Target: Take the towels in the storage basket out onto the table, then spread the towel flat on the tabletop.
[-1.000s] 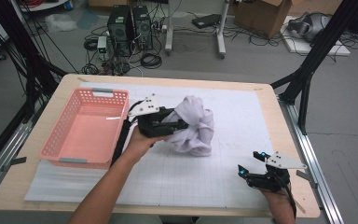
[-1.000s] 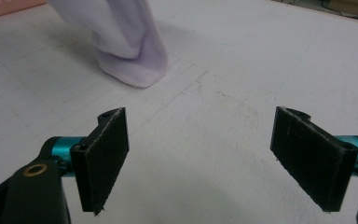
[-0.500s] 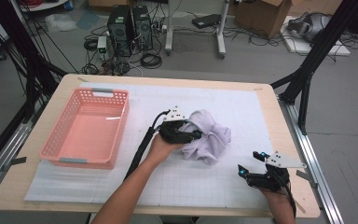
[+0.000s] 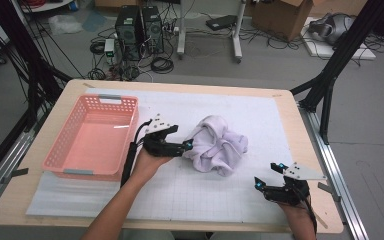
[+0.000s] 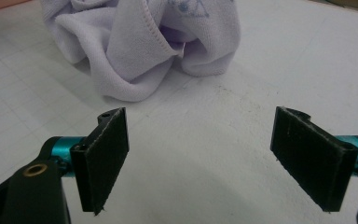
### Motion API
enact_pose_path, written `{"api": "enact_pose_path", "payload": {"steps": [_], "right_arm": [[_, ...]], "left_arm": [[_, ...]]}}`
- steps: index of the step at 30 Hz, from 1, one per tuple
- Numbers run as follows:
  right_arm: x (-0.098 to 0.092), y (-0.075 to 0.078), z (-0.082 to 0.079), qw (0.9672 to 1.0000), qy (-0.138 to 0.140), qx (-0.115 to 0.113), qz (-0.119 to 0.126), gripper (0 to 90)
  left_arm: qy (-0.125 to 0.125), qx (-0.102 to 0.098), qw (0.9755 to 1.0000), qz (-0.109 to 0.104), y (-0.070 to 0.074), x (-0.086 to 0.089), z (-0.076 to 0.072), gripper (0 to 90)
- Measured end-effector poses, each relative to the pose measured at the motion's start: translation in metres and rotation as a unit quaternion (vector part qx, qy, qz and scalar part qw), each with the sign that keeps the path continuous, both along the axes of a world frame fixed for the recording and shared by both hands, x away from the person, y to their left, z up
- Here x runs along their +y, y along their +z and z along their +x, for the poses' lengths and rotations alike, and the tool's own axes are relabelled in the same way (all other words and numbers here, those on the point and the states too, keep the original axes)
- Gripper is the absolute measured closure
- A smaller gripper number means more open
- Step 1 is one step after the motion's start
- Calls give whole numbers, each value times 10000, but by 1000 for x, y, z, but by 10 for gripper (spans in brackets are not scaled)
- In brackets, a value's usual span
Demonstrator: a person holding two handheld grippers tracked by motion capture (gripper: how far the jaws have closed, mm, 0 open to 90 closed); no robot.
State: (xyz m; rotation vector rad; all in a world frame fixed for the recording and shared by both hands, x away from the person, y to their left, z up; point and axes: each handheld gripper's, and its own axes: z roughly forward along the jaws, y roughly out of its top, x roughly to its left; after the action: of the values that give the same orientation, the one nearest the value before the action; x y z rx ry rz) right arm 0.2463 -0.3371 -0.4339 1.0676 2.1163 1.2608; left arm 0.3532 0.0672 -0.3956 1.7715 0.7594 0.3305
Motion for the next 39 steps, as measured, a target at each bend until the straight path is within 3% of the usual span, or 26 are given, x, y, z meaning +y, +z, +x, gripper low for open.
{"api": "enact_pose_path", "payload": {"steps": [3, 4, 8, 11, 15, 22, 39], "right_arm": [[0, 0, 1, 10000, 2, -7, 3, 183], [1, 0, 1, 10000, -15, 21, 0, 183], [2, -1, 2, 10000, -21, 20, 7, 183], [4, -1, 4, 10000, -39, 53, 23, 183], [5, -2, 5, 10000, -44, 68, 5, 183], [1, -3, 5, 9999, -125, 97, 31, 183], [-4, -5, 5, 9997, -192, 160, 50, 183]], "left_arm": [[-7, -105, 9999, -100, -8, 12, -17, 210], [-93, -188, 9998, -37, -15, 18, -29, 201], [-91, -277, 9996, 23, -23, 24, -42, 193], [-128, -297, 9994, -93, -31, 28, -50, 193], [-75, -298, 9995, 0, -37, 27, -50, 195], [-4, -317, 9992, -239, -39, 31, -53, 194], [21, -420, 9988, -266, -36, 34, -55, 202]]}}
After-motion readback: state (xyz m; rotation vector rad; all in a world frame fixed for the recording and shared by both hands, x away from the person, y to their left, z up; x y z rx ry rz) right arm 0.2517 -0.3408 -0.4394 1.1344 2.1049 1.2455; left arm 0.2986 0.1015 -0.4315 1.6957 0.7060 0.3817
